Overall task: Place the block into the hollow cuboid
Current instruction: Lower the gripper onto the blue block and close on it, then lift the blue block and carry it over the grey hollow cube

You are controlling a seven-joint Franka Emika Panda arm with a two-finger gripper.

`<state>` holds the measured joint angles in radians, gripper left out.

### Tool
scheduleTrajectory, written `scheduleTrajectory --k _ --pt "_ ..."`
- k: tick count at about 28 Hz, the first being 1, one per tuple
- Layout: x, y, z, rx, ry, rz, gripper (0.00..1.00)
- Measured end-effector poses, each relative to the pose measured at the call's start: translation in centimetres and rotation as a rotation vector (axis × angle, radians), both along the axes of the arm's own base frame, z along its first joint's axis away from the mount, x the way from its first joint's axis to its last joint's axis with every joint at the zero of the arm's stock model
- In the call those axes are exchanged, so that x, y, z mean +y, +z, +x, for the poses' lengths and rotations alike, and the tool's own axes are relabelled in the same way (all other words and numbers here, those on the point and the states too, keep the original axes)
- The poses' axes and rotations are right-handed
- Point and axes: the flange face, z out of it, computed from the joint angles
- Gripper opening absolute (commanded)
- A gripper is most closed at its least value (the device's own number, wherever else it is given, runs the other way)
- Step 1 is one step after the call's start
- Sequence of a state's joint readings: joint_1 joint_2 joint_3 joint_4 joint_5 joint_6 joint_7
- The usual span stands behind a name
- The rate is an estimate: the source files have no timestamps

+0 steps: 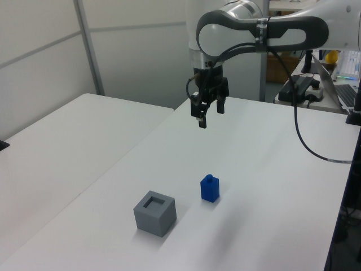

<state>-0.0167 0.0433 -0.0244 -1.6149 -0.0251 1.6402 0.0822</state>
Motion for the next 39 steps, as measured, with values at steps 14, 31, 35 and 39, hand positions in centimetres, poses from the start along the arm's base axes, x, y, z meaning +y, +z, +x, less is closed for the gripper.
scheduleTrajectory --k 14,31,35,39 --pt "-1.5 -7.2 1.2 -0.024 0.062 -0.001 1.00" --pt "0.1 -23.0 2.7 0.128 0.108 -0.004 0.96" --pt "0.1 -24.7 3.1 0.132 0.087 -0.013 0.63" --pt "0.1 -24.8 3.2 0.131 0.070 -0.014 0.41"
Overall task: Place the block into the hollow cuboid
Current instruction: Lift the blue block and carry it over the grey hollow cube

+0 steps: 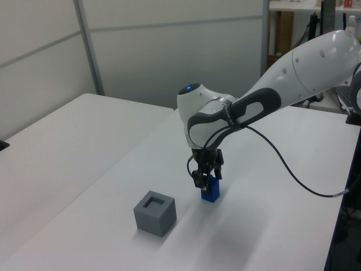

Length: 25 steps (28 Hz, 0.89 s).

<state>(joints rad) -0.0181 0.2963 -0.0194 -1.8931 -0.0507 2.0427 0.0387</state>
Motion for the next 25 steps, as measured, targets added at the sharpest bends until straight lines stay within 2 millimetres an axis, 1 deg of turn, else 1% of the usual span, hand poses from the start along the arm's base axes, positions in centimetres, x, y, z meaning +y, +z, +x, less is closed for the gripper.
scheduleTrajectory --k 3,6,11,13,15,16,17,21,22,25 --pt "0.3 0.2 0.1 -0.005 -0.002 0.000 0.26" --pt "0.6 0.3 0.1 -0.006 -0.003 0.001 0.15" --pt "0.9 0.8 0.2 -0.006 -0.011 0.000 0.15" --pt "0.8 2.1 0.4 0.001 -0.013 -0.001 0.15" --pt "0.8 3.8 0.6 0.013 -0.015 -0.004 0.15" --pt "0.7 4.8 0.7 0.016 -0.016 -0.005 0.16" --pt "0.7 6.6 1.0 0.013 -0.018 -0.006 0.16" --pt "0.9 10.8 1.9 -0.033 -0.017 -0.007 0.16" --pt "1.2 11.8 2.1 -0.052 -0.012 -0.006 0.16" --pt "2.7 13.3 2.7 -0.082 0.014 -0.002 0.16"
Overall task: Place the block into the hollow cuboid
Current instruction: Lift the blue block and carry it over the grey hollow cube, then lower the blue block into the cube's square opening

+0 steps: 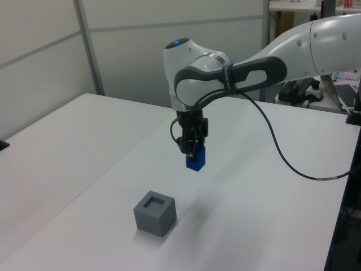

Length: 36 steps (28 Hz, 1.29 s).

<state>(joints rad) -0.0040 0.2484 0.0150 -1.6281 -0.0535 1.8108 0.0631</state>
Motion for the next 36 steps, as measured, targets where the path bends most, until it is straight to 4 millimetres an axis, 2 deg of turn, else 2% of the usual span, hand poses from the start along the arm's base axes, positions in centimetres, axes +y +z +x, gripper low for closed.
scheduleTrajectory --k 3,8,11,15,21,36 --pt "2.8 0.7 0.5 -0.019 0.049 -0.003 0.16" --pt "7.2 0.8 1.4 -0.049 0.120 -0.009 0.16" --pt "9.7 0.2 2.2 -0.088 0.159 -0.003 0.16" --pt "11.7 -1.4 3.1 -0.115 0.189 0.002 0.16" --pt "12.4 -3.2 3.8 -0.121 0.197 0.005 0.16" --pt "13.6 -3.3 3.7 -0.131 0.024 0.007 0.16"
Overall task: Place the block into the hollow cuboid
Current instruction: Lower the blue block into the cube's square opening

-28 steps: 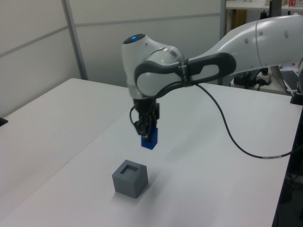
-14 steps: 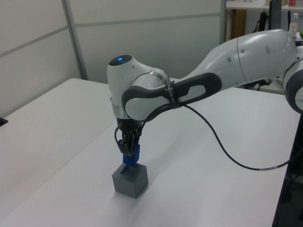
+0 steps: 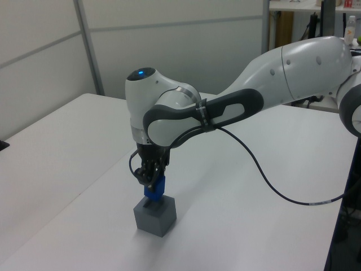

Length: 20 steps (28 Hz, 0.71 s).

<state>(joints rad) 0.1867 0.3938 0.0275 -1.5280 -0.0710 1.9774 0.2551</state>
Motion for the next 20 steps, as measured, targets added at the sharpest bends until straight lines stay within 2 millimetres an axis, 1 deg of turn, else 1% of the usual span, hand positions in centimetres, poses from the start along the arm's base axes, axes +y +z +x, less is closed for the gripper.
scheduleTrajectory --k 9,20 --pt "1.5 -0.5 -0.3 0.008 -0.025 0.011 0.16" --pt "2.1 -0.8 -0.5 0.013 -0.024 0.012 0.18"
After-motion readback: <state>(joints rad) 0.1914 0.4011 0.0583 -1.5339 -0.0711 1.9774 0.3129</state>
